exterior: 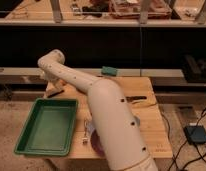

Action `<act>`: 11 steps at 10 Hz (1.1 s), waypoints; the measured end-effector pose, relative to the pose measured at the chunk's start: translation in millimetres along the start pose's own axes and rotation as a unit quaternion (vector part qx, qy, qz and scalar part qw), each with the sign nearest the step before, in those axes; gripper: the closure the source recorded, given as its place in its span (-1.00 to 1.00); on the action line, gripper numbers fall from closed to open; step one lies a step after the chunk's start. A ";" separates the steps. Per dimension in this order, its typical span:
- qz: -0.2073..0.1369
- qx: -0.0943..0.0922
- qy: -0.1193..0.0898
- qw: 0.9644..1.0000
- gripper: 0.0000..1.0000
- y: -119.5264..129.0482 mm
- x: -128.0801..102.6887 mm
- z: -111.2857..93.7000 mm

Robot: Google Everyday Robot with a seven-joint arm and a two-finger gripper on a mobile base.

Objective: Place eraser in red bowl

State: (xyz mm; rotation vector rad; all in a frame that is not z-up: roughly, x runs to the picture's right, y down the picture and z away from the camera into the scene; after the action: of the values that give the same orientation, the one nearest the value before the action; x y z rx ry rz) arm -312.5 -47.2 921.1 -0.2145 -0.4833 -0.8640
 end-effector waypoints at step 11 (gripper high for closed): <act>0.000 -0.039 -0.026 0.999 -0.60 -3.9 -7.1 67.8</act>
State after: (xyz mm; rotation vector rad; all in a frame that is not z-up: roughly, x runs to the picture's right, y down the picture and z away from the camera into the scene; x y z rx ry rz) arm -341.0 -19.7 976.6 -0.3089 -0.4981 -0.8801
